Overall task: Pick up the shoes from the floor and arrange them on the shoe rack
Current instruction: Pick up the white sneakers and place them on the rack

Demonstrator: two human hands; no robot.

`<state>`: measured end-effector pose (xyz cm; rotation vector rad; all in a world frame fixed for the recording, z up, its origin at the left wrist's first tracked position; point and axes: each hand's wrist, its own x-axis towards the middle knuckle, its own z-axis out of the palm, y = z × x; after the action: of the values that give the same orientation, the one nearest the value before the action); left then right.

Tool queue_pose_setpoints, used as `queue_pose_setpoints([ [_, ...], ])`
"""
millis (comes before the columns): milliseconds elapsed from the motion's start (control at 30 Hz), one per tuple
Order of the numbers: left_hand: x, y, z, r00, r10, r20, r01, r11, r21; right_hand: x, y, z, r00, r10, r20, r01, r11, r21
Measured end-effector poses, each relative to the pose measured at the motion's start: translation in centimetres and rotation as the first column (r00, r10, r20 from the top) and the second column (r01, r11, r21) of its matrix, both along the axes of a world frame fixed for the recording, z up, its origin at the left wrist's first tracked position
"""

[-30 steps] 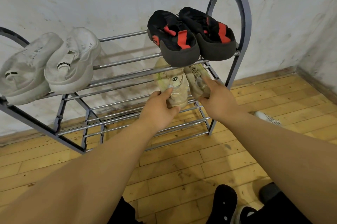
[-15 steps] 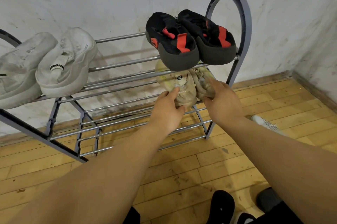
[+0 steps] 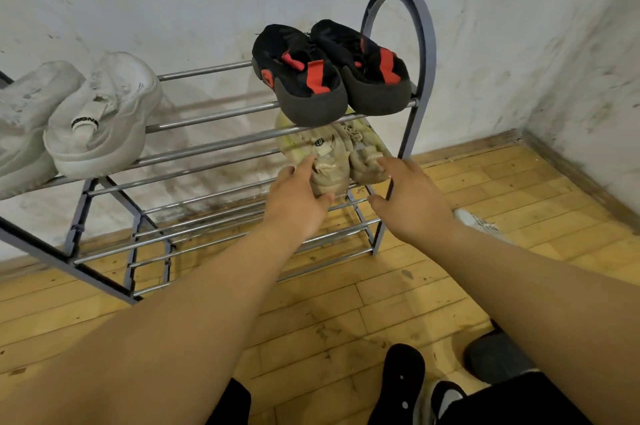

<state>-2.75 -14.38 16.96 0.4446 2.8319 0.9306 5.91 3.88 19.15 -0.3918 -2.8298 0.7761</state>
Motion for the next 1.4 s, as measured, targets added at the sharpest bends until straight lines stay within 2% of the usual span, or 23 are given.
queue_pose_setpoints([
  [67,1.2,-1.1,0.4,0.999,-0.022,-0.036,0.018,0.996,-0.086,1.6,0.1,-0.1,0.997,0.012,0.075,-0.012,1.0,0.002],
  [167,4.3,-3.4,0.3,0.994,-0.101,0.038,0.107,0.972,-0.208,3.6,0.9,-1.6,0.926,0.095,0.364,-0.12,0.992,0.047],
  [233,6.7,-4.9,-0.8,0.972,-0.156,0.173,0.202,0.937,-0.286,4.9,1.4,-3.6,0.785,0.154,0.6,-0.193,0.981,0.001],
  [300,8.9,-6.0,-2.7,0.934,-0.239,0.265,0.322,0.884,-0.338,6.0,1.8,-6.1,0.621,0.188,0.761,-0.204,0.976,-0.075],
  [367,11.2,-6.4,-5.4,0.893,-0.275,0.356,0.402,0.843,-0.358,6.8,1.9,-8.4,0.473,0.194,0.859,-0.216,0.971,-0.1],
  [433,13.6,-5.5,-8.8,0.854,-0.238,0.462,0.408,0.858,-0.313,7.5,2.0,-10.6,0.406,0.159,0.9,-0.212,0.974,-0.076],
  [500,16.5,-4.1,-13.1,0.828,-0.173,0.534,0.327,0.922,-0.207,8.0,1.6,-13.2,0.443,0.126,0.887,-0.175,0.983,-0.052],
  [567,19.7,-3.2,-17.3,0.783,-0.103,0.613,0.15,0.988,-0.026,8.5,0.7,-16.1,0.475,0.141,0.869,-0.133,0.987,-0.088],
  [633,23.1,-3.1,-22.4,0.681,-0.05,0.731,-0.035,0.994,0.101,9.2,0.1,-18.8,0.442,0.168,0.881,-0.103,0.985,-0.135],
  [767,27.7,-3.5,-25.8,0.452,-0.036,0.891,-0.115,0.989,0.098,10.6,0.5,-22.5,0.381,0.159,0.911,-0.086,0.987,-0.136],
  [967,28.4,-2.5,-27.9,0.328,-0.042,0.944,-0.202,0.973,0.114,11.1,1.5,-25.3,0.288,0.189,0.939,0.056,0.975,-0.214],
  [1067,27.7,-1.9,-28.5,0.261,-0.002,0.965,-0.354,0.93,0.097,10.9,1.2,-26.0,0.326,0.179,0.928,0.085,0.972,-0.217],
  [1200,26.1,-1.1,-28.0,0.249,-0.029,0.968,-0.482,0.863,0.15,10.2,1.4,-25.5,0.429,0.133,0.893,0.095,0.977,-0.191],
  [1400,24.7,0.1,-25.6,0.298,-0.113,0.948,-0.483,0.839,0.252,10.9,1.0,-24.2,0.496,0.106,0.862,0.11,0.977,-0.183],
])
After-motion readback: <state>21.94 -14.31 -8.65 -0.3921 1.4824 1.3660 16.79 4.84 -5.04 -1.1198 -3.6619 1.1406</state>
